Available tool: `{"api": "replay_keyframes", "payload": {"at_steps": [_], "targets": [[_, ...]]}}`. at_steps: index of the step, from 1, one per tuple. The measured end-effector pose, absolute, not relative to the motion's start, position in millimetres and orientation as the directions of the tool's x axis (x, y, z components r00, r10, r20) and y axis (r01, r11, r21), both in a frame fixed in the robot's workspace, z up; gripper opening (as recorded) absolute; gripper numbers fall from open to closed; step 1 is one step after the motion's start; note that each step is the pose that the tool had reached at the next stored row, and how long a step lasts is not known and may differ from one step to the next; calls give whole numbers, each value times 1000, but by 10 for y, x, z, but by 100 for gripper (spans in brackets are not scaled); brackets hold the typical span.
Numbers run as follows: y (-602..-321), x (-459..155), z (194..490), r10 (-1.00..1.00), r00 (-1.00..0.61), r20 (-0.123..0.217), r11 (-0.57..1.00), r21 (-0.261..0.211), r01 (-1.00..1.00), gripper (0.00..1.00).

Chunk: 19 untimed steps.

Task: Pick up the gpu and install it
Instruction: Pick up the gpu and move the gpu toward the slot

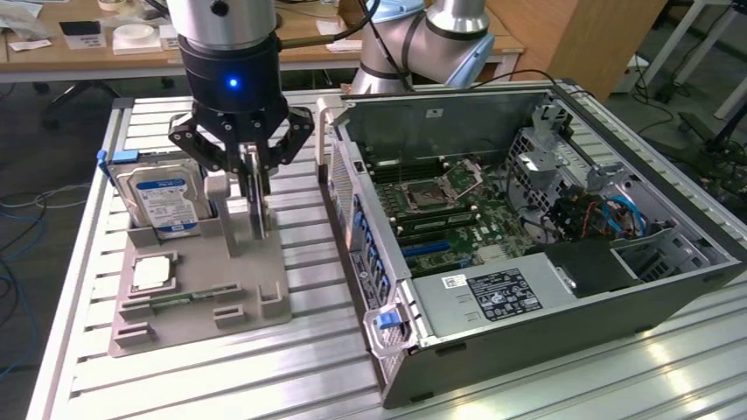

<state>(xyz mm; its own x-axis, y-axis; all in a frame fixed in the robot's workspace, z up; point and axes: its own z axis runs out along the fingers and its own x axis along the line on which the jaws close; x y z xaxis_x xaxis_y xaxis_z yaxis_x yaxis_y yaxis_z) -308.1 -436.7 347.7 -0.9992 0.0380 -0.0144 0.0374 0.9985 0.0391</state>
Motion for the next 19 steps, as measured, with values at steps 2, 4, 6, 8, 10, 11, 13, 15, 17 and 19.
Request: {"api": "replay_keyframes", "payload": {"at_steps": [2, 4, 6, 8, 10, 11, 13, 15, 17, 19], "targets": [[-4367, -3081, 3489, 38, -999, -14, 999, 39, 37, 28], [-4367, -3081, 3498, 38, -999, -14, 999, 39, 37, 28], [-4367, -3081, 3508, 38, -999, -14, 999, 39, 37, 28], [-4367, -3081, 3527, 38, -999, -14, 999, 39, 37, 28], [-4367, -3081, 3547, 38, -999, -14, 999, 39, 37, 28], [-4367, -3081, 3554, 38, -999, -15, 999, 39, 37, 28], [-4367, -3081, 3568, 38, -999, -14, 999, 39, 37, 28], [-4367, -3081, 3581, 38, -999, -15, 999, 39, 37, 28], [-4367, -3081, 3593, 38, -999, -14, 999, 39, 37, 28], [-4367, -3081, 3606, 38, -999, -14, 999, 39, 37, 28]]}}
